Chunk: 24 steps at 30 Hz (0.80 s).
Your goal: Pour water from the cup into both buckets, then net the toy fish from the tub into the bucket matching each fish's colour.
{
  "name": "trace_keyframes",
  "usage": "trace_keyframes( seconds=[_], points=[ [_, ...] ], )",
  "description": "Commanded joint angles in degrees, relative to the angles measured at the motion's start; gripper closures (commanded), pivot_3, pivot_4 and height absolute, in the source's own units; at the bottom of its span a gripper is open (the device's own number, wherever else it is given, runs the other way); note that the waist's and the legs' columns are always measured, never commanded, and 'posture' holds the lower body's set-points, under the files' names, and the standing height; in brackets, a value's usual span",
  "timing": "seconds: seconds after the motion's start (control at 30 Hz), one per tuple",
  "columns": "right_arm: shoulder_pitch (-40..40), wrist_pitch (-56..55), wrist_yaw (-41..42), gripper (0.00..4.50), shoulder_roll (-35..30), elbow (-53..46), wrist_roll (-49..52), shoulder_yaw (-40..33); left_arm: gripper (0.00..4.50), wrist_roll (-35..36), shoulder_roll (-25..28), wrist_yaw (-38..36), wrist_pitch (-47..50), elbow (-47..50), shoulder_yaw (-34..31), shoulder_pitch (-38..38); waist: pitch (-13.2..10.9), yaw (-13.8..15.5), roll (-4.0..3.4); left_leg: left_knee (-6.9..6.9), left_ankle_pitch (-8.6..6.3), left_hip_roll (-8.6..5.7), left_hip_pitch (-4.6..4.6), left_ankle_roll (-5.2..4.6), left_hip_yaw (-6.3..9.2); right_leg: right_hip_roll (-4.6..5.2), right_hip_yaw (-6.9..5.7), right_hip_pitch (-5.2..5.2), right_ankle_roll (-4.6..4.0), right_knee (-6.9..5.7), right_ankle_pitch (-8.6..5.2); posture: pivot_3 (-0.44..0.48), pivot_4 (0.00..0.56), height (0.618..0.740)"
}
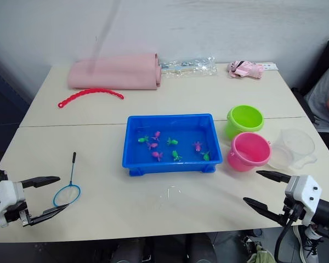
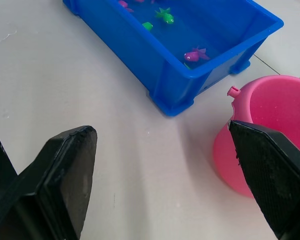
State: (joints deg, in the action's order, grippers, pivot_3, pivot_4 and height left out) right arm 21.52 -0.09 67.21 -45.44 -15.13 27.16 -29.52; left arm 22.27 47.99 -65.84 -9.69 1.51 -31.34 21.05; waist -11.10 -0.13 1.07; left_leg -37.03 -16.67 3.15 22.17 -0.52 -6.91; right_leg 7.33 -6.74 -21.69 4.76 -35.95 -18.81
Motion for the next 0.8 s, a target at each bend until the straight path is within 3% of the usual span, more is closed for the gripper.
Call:
trace_keyframes(
  seconds=[0.03, 0.13, 0.3, 0.53, 0.7, 0.8],
  points=[
    [-0.06, -2.24, -0.01, 0.00, 1.26, 1.13, 0.48, -0.37, 0.11, 3.76, 0.69, -0.77, 3.98, 1.86, -1.80, 0.93, 0.00, 0.00, 0.00, 0.00, 0.00, 0.00, 0.00, 0.00, 0.00, 0.00, 0.00, 0.00, 0.00, 0.00, 0.00, 0.000, 0.150, 0.740],
    [0.96, -2.54, -1.54, 0.00, 3.82, 2.33, 1.56, -1.84, 0.11, 15.45, 0.20, 1.47, 15.46, 8.27, -2.57, -2.40, 0.01, 0.07, 0.03, -0.01, -0.01, 0.03, 0.00, 0.01, 0.01, -0.03, 0.00, 0.02, 0.00, 0.00, 0.00, 0.000, 0.150, 0.740],
    [5.48, 0.94, -7.75, 0.00, 7.83, -0.15, 5.04, -8.70, 0.11, 23.20, 1.28, 7.30, 26.39, 21.32, 2.25, -9.34, 0.04, 1.06, -0.09, -0.10, 0.02, -0.03, -0.01, -0.01, 0.07, 0.07, 0.03, 0.11, 0.06, -0.03, 0.04, 0.000, 0.150, 0.740],
    [13.96, 2.39, -22.38, 0.00, 21.17, -4.17, 6.17, -15.32, 0.11, 24.69, -1.15, 13.05, 32.91, 26.38, 13.34, -25.22, 0.16, 1.50, -0.38, -0.03, 0.10, 0.00, -0.03, 0.21, 0.04, -0.51, 0.11, 0.09, 0.06, -0.02, 0.03, 0.000, 0.150, 0.740],
    [11.30, 2.53, -36.31, 0.00, 29.42, -3.76, 3.95, -15.59, 0.11, 22.37, -4.57, 15.33, 33.88, 25.53, 19.19, -31.91, 0.21, 0.32, -0.47, -0.06, 0.11, 0.24, -0.17, 0.46, -0.19, -0.84, 0.60, 0.10, 0.06, -0.03, 0.04, 0.000, 0.150, 0.740],
    [8.01, 10.43, -47.11, 0.00, 28.73, -2.75, -0.28, -14.04, 0.11, 21.27, -6.66, 16.55, 34.39, 24.36, 21.70, -34.80, 0.22, -0.54, -0.49, -0.04, 0.10, 0.38, -0.22, 0.55, -0.30, -0.88, 0.74, 0.04, 0.01, -0.06, 0.03, 0.000, 0.150, 0.740]
  ],
)
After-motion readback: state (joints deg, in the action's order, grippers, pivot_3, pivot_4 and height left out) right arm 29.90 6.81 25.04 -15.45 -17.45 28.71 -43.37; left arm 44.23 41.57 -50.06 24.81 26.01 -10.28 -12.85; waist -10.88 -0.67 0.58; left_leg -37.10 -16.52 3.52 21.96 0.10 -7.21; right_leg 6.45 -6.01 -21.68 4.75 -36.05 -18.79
